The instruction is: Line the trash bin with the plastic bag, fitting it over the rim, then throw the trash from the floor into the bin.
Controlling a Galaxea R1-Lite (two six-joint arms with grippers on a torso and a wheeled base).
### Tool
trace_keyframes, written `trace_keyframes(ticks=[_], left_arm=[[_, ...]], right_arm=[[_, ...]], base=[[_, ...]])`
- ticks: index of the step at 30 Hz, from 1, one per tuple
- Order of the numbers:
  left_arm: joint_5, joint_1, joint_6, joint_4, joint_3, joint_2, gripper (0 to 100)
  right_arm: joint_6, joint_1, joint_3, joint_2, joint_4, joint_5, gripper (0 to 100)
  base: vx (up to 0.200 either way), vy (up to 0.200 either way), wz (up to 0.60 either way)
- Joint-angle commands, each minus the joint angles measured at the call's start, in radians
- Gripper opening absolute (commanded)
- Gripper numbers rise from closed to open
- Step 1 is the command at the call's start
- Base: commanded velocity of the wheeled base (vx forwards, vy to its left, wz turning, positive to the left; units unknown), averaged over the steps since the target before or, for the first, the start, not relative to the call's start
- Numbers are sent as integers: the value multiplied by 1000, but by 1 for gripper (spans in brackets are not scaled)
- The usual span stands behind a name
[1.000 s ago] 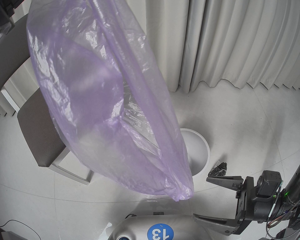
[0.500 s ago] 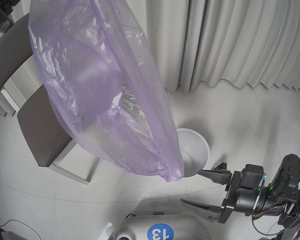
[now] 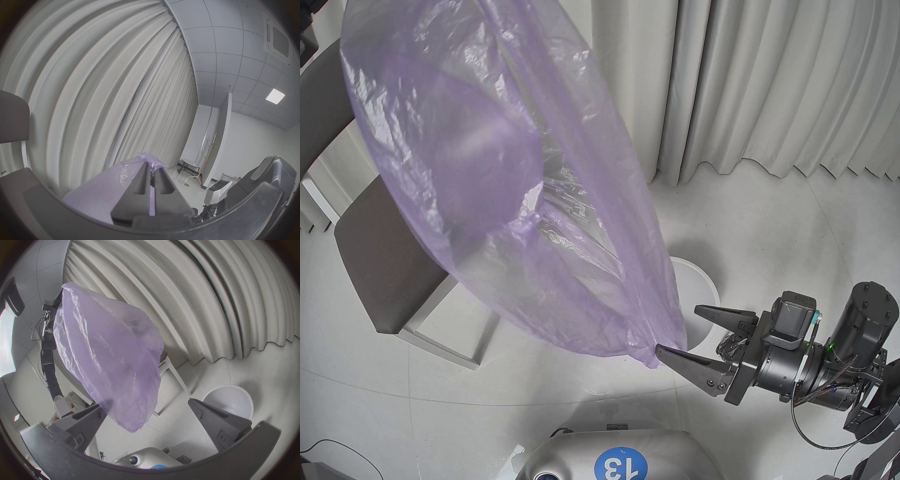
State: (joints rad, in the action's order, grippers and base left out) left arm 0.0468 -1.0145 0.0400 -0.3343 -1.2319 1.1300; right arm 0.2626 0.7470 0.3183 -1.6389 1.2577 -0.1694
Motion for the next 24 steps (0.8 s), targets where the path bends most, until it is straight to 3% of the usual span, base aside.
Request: trace_keyframes(ticks=[1,24], left_arm=[[1,1,0,-2,0,-3,0],[-7,-1,-2,-3,2,-1,0]], right_arm=[[0,3,7,-5,0,1,100],[0,-2,54,-68,0,31,100]], base=[[0,0,0],[0,0,0]])
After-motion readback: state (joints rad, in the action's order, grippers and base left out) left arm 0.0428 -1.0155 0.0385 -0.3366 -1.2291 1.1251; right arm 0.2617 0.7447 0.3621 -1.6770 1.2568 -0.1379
